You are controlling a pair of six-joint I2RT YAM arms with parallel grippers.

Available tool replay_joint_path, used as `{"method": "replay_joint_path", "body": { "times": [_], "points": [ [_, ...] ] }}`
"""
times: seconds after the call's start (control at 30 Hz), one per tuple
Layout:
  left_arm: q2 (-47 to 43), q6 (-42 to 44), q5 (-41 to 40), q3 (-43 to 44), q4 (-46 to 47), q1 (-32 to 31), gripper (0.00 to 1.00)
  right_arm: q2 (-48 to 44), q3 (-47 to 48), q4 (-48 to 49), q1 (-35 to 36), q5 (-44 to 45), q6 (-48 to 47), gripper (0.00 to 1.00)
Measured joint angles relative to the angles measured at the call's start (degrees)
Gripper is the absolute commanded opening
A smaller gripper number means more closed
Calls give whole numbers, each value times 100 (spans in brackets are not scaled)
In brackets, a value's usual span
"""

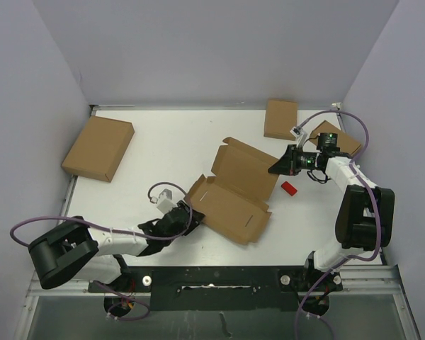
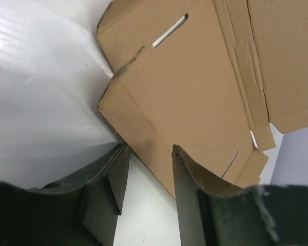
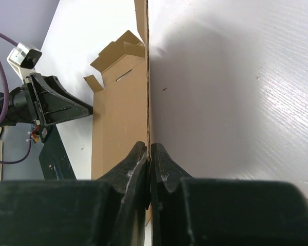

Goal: Fold the paper box

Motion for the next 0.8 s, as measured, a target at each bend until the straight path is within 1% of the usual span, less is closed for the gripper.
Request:
{"method": "replay_joint_path", "body": {
  "times": [0.17, 0.23, 0.37, 0.43, 0.6, 0.7, 0.8],
  "points": [
    [0, 68, -2, 417, -540, 0, 31, 0, 0, 2, 0, 0, -2, 0],
    [0, 133, -2, 535, -658, 0, 28, 0, 0, 2, 0, -7, 0, 0],
    [0, 254, -15, 656, -872, 0, 28, 0, -2, 2, 0, -48, -2, 0],
    [0, 328, -22, 713, -977, 0, 29, 0, -2, 2, 0, -48, -2, 0],
    [-79, 409, -15, 844, -1285, -2, 35, 0, -7, 2, 0, -48, -4, 0],
    [-286, 208, -2, 837, -1648, -13, 36, 0, -28, 2, 0, -48, -7, 0],
    [-505, -85, 24, 758, -1823, -37, 39, 0, -35, 2, 0, -48, -7, 0]
  ]
}}
